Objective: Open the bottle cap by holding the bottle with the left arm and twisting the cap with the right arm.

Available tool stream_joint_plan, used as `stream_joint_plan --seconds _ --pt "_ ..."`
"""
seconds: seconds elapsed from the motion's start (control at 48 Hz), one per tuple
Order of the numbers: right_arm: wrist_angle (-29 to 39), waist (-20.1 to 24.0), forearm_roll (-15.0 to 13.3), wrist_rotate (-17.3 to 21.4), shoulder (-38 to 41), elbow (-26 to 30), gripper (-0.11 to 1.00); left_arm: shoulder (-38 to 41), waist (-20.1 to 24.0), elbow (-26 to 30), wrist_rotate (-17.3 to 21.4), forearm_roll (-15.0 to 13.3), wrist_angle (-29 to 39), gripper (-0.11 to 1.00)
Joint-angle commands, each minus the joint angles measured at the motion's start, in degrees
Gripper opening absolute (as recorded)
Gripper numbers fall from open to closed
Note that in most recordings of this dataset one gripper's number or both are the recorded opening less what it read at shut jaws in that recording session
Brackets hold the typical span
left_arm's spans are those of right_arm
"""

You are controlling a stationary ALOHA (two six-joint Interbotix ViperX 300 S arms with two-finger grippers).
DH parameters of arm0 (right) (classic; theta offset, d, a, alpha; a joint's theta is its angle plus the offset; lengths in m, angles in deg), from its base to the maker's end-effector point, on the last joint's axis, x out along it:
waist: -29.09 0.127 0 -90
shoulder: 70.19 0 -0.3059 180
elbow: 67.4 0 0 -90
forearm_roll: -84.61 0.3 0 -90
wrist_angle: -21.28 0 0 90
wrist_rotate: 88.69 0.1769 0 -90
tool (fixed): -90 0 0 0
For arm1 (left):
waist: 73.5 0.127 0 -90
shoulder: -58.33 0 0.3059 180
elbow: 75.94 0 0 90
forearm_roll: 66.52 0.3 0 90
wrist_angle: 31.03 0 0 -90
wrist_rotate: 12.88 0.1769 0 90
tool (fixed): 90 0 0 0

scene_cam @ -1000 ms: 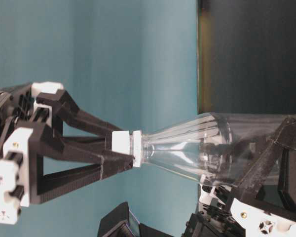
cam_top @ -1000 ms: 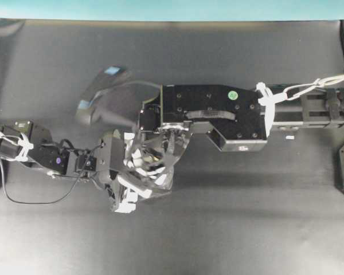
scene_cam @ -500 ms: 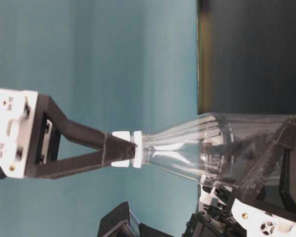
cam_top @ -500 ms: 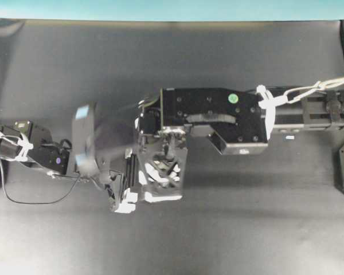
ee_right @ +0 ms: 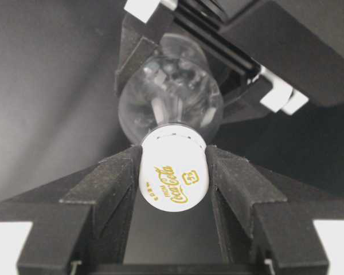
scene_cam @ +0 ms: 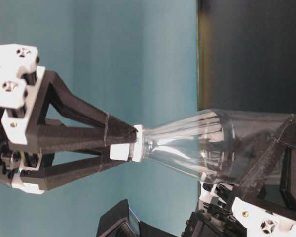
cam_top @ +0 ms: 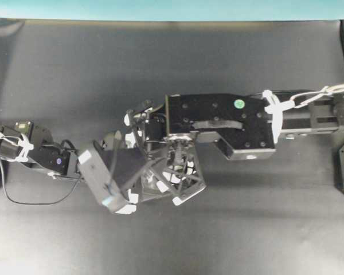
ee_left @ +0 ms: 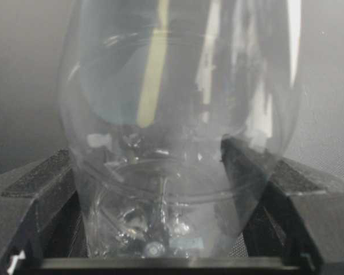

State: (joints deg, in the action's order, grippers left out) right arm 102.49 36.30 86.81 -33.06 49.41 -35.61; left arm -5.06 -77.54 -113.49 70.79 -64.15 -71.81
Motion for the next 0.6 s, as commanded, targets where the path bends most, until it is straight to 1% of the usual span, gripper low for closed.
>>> stream_joint_plan --seconds 0.0,0.125,0.229,0.354,0.437,0.583 --pt "-0.3 2.8 -0.4 -5.4 -1.5 -1.1 0.36 0.5 -0.3 -0.4 -0.7 0.2 1.0 0.80" --pt "-1.1 3.0 -0.7 -11.6 -2.5 -2.3 0.36 0.5 -0.2 -0.5 -0.7 0.1 1.1 0.80" --pt "-2.1 3.4 -0.7 -13.8 -2.8 -2.8 0.36 0.4 0.1 -0.6 -0.7 0.1 1.1 0.80" --pt "-2.3 3.4 -0.7 -12.8 -3.1 -3.3 0.36 0.4 0.1 -0.6 -0.7 0.1 1.1 0.80" --pt "-2.5 3.3 -0.7 -11.5 -3.3 -3.6 0.36 0.5 0.1 -0.6 -0.7 0.1 1.1 0.80" --pt "-4.7 3.3 -0.7 -7.6 -3.5 -3.9 0.36 0.4 0.1 -1.2 -0.7 0.2 1.1 0.80"
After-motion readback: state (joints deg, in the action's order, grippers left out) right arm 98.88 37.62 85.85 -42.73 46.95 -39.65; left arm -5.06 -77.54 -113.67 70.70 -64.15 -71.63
